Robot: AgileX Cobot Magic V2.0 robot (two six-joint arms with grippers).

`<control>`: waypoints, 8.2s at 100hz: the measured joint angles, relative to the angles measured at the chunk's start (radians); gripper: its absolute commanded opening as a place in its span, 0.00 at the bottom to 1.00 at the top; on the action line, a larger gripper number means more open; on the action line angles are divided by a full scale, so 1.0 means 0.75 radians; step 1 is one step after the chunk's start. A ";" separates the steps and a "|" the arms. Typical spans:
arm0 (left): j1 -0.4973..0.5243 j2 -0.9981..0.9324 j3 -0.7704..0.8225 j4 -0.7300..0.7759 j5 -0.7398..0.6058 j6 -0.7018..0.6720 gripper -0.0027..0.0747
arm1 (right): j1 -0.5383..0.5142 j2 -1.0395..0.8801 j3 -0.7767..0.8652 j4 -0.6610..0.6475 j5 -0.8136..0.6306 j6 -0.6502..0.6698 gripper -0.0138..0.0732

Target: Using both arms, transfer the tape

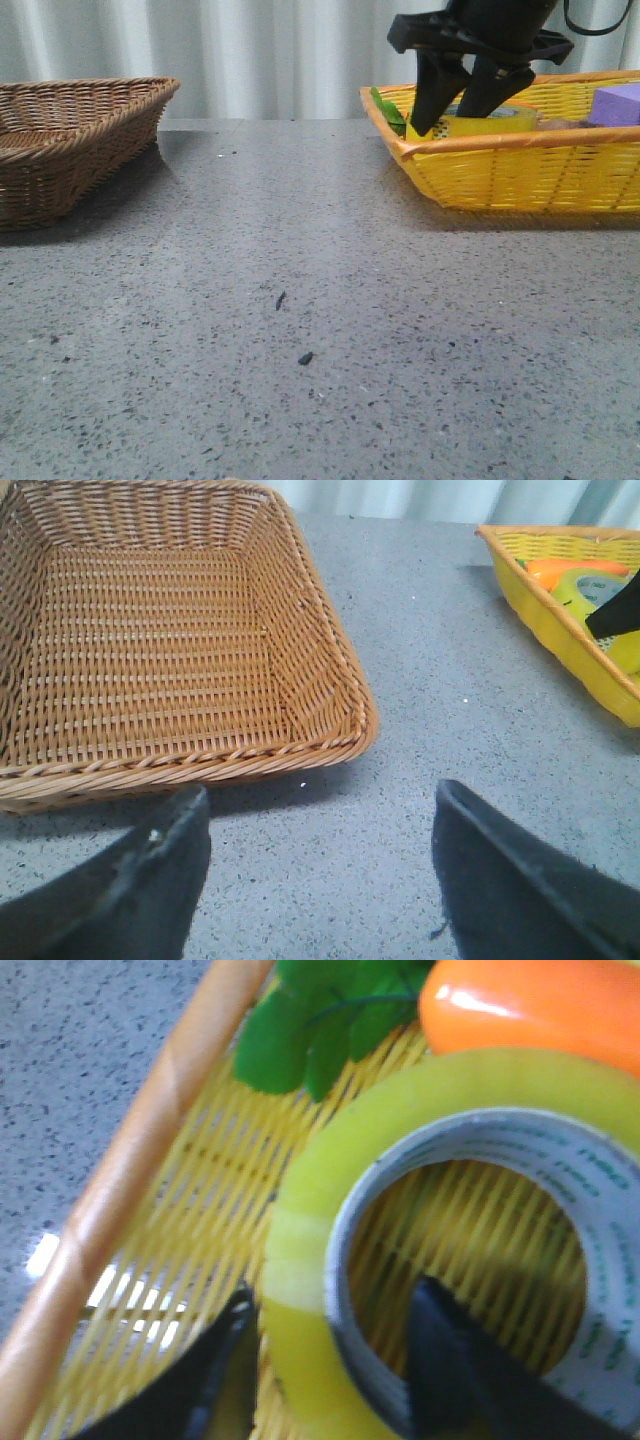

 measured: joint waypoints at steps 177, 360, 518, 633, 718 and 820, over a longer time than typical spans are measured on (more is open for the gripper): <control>-0.236 0.111 -0.183 -0.024 0.056 0.174 0.60 | 0.480 -0.448 -0.514 -0.073 0.356 0.177 0.11; -0.408 2.091 -1.748 0.139 0.664 -0.035 0.01 | 0.480 -1.759 0.724 -0.092 -0.037 0.239 0.11; 0.194 1.588 -1.384 0.240 0.584 -0.060 0.78 | 0.480 -1.759 0.724 -0.076 -0.030 0.245 0.11; -0.478 -0.087 0.186 0.171 -0.665 0.005 0.01 | 0.480 -2.377 1.575 -0.306 -0.782 0.245 0.11; -0.383 -0.239 0.525 0.317 -0.877 0.016 0.01 | 0.480 -2.377 1.575 -0.306 -0.787 0.245 0.11; -0.054 -0.640 0.804 0.291 -0.413 -0.036 0.01 | 0.480 -2.377 1.575 -0.308 -0.792 0.245 0.11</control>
